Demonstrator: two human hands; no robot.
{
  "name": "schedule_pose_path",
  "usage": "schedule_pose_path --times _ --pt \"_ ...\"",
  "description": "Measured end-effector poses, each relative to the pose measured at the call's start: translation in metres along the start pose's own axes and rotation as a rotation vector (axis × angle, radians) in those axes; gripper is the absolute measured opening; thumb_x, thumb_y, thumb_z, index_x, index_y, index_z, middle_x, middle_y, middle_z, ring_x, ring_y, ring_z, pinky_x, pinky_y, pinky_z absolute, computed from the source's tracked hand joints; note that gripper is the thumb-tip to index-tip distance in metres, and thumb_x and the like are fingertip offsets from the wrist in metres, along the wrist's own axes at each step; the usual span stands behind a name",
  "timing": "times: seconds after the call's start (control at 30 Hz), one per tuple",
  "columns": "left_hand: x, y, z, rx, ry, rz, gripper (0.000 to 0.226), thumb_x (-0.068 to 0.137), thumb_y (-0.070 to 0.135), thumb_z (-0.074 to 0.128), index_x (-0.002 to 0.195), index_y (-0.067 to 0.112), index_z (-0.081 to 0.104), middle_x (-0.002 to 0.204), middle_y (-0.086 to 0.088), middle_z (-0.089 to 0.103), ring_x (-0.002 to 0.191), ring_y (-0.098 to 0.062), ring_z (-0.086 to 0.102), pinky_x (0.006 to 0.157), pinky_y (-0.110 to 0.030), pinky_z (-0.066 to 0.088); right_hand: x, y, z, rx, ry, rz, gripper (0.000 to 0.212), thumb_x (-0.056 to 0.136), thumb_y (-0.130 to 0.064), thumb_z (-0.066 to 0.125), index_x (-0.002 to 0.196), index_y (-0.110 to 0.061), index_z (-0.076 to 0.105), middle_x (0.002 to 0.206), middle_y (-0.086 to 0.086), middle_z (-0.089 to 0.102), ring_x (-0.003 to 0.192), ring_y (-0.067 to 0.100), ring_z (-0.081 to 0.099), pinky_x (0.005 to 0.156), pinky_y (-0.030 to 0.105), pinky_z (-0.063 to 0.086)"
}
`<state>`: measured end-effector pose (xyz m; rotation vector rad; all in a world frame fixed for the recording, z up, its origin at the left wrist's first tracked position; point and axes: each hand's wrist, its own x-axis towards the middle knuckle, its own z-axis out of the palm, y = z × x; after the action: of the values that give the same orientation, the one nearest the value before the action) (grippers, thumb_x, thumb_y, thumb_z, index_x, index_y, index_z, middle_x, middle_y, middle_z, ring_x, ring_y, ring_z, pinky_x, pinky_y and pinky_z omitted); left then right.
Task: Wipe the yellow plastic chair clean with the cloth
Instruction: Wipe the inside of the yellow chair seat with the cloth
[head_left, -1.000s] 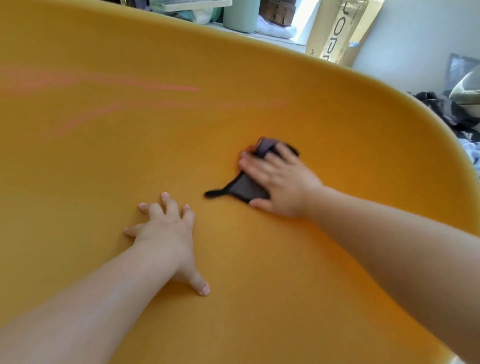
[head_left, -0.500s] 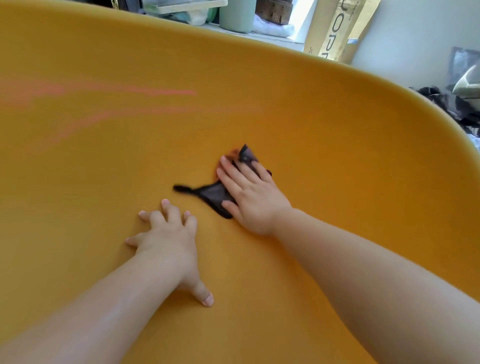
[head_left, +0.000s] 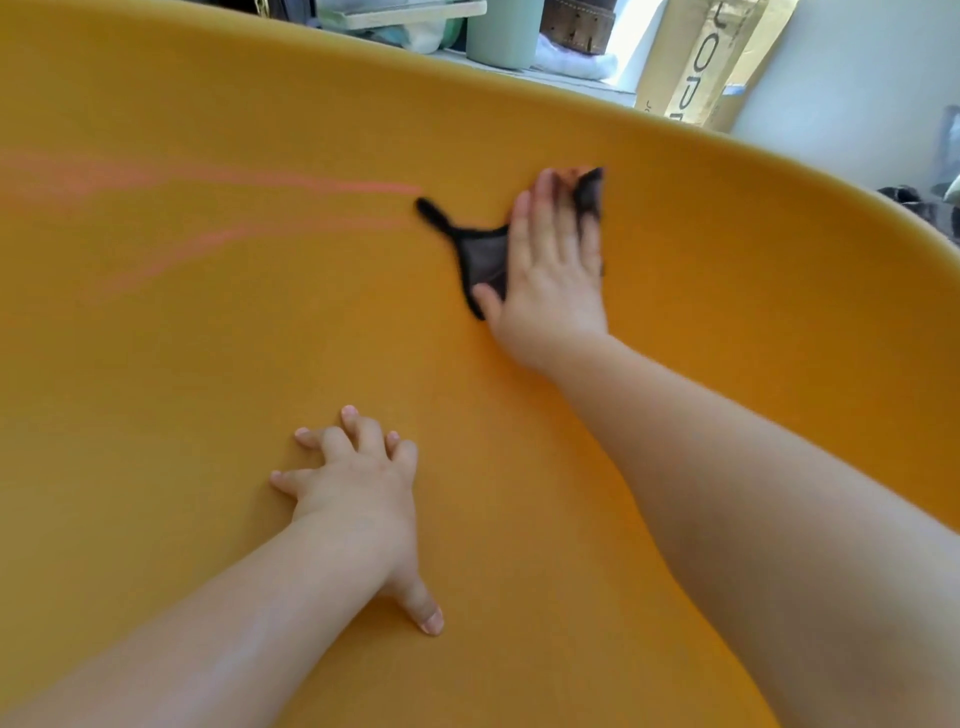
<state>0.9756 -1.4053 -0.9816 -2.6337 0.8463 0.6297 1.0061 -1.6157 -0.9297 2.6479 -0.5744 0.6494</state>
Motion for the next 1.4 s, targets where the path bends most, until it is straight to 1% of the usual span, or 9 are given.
schedule_pose_path --times 0.2,0.4,0.53,0.73,0.87,0.97,1.03,1.17,1.4 --pt "-0.002 -0.003 0.003 -0.01 0.009 0.011 0.169 0.033 0.089 0.077 0.157 0.019 -0.014 0.158 -0.024 -0.019 0.141 -0.058 0.004 0.106 -0.068 0.036 -0.05 -0.006 0.024 -0.046 -0.16 -0.601 0.085 0.099 -0.058 0.043 0.163 -0.015 0.005 0.171 0.006 -0.003 0.157 0.027 0.003 0.125 0.044 -0.005" --pt "-0.002 -0.001 0.001 -0.014 0.0 0.016 0.168 0.034 0.086 0.079 0.157 0.017 -0.012 0.157 -0.026 -0.018 0.14 -0.061 0.004 0.106 -0.068 0.038 0.012 0.075 -0.019 -0.301 0.057 -0.01 0.111 0.086 -0.079 0.036 0.161 -0.005 0.0 0.169 0.018 -0.007 0.156 0.035 -0.006 0.125 0.056 -0.001" --pt "0.001 0.002 -0.002 -0.009 -0.02 0.009 0.169 0.033 0.084 0.082 0.156 0.016 -0.013 0.156 -0.028 -0.018 0.139 -0.064 0.004 0.106 -0.069 0.037 0.023 0.024 -0.011 -0.077 0.073 0.11 0.109 0.088 -0.076 0.036 0.161 -0.006 -0.003 0.168 0.018 -0.012 0.156 0.036 -0.009 0.125 0.055 -0.004" --pt "0.0 0.0 0.001 -0.025 -0.005 0.013 0.169 0.035 0.084 0.082 0.156 0.018 -0.015 0.155 -0.025 -0.022 0.141 -0.06 0.001 0.107 -0.069 0.035 -0.032 -0.052 0.027 0.056 -0.066 -0.479 0.086 0.098 -0.061 0.04 0.163 -0.017 0.005 0.171 0.005 -0.005 0.157 0.029 0.001 0.126 0.048 -0.004" --pt "-0.004 -0.005 0.005 -0.04 0.022 0.035 0.169 0.035 0.087 0.079 0.156 0.017 -0.017 0.157 -0.025 -0.022 0.143 -0.058 0.001 0.109 -0.067 0.034 -0.038 -0.008 0.027 -0.064 -0.14 -0.731 0.087 0.096 -0.065 0.042 0.163 -0.022 0.008 0.171 0.001 0.004 0.156 0.028 0.012 0.124 0.044 -0.007" --pt "-0.004 -0.007 0.007 -0.057 0.034 0.046 0.168 0.035 0.086 0.079 0.157 0.017 -0.014 0.158 -0.025 -0.021 0.143 -0.059 0.001 0.109 -0.068 0.034 -0.004 0.056 0.001 -0.157 0.017 -0.363 0.102 0.086 -0.07 0.055 0.162 -0.014 0.015 0.17 0.013 0.01 0.155 0.036 0.013 0.124 0.047 -0.005" --pt "-0.003 -0.006 0.006 -0.049 0.033 0.047 0.168 0.036 0.086 0.079 0.157 0.016 -0.014 0.157 -0.026 -0.021 0.142 -0.06 0.001 0.109 -0.068 0.035 0.012 0.082 -0.018 -0.251 0.08 -0.075 0.105 0.088 -0.073 0.043 0.162 -0.009 0.006 0.169 0.018 -0.001 0.156 0.036 0.0 0.125 0.055 -0.003" --pt "-0.003 -0.001 0.0 -0.06 0.008 0.03 0.169 0.036 0.082 0.083 0.156 0.015 -0.015 0.156 -0.027 -0.021 0.141 -0.063 0.0 0.108 -0.07 0.034 0.023 0.032 -0.018 -0.057 0.082 0.216 0.106 0.089 -0.074 0.035 0.161 -0.007 -0.003 0.169 0.017 -0.009 0.156 0.036 -0.006 0.125 0.057 -0.002" --pt "-0.01 -0.013 0.012 -0.168 0.043 0.063 0.163 0.041 0.081 0.083 0.158 0.021 -0.014 0.159 -0.016 -0.032 0.145 -0.055 -0.016 0.117 -0.066 0.021 -0.03 -0.097 0.025 0.255 -0.072 -0.125 0.084 0.098 -0.064 0.029 0.163 -0.022 -0.005 0.17 0.002 -0.015 0.157 0.03 -0.003 0.125 0.051 -0.004"
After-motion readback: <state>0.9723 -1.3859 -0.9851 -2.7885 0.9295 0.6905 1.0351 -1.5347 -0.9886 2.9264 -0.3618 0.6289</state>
